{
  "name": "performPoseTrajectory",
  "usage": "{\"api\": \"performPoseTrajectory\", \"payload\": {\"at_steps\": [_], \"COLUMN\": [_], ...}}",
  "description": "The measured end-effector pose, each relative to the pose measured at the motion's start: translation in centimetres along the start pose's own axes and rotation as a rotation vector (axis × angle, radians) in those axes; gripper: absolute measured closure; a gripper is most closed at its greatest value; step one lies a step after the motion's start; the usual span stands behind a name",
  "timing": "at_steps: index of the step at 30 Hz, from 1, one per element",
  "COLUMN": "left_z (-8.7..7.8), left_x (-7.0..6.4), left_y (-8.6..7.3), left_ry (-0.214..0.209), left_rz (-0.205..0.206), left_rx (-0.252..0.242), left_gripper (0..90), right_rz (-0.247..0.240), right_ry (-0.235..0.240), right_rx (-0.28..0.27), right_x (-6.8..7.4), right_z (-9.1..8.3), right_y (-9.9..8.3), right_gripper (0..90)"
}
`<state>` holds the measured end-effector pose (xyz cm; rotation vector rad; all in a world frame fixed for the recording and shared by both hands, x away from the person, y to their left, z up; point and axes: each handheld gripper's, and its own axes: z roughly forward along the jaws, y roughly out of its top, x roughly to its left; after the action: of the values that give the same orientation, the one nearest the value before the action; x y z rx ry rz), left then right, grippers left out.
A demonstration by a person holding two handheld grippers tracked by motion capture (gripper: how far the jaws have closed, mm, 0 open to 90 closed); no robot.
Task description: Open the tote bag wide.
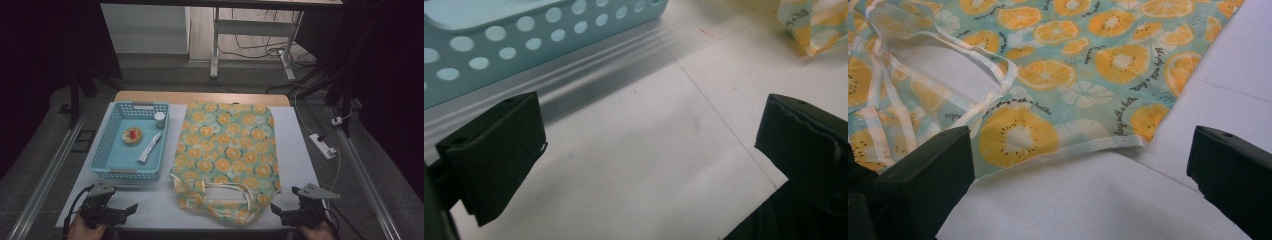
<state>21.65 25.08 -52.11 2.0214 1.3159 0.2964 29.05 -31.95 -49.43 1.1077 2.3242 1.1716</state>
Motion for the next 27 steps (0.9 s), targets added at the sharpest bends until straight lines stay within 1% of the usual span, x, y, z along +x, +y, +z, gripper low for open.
{"api": "performPoseTrajectory", "payload": {"at_steps": [10,13,15,21,27], "left_z": [0.1,0.2,0.2,0.2,0.3], "left_x": [0.0,0.0,0.0,0.0,-0.1], "left_y": [0.1,0.1,0.1,0.1,0.1], "left_ry": [-0.017,-0.020,-0.022,-0.023,-0.022], "left_rz": [0.012,0.011,0.011,0.016,0.018], "left_rx": [0.013,0.015,0.015,0.018,0.025], "left_gripper": [0.0,0.0,0.0,0.1,0.1], "right_rz": [-0.013,0.008,-0.011,-0.042,-0.074], "right_ry": [0.003,0.033,0.032,0.046,0.053], "right_rx": [0.015,0.017,0.017,0.032,0.027], "right_x": [0.1,0.2,0.5,1.0,1.7], "right_z": [0.2,0.1,0.1,0.3,0.3], "right_y": [0.1,0.2,0.4,0.7,1.2], "right_gripper": [0.0,0.0,0.0,0.0,0.0]}}
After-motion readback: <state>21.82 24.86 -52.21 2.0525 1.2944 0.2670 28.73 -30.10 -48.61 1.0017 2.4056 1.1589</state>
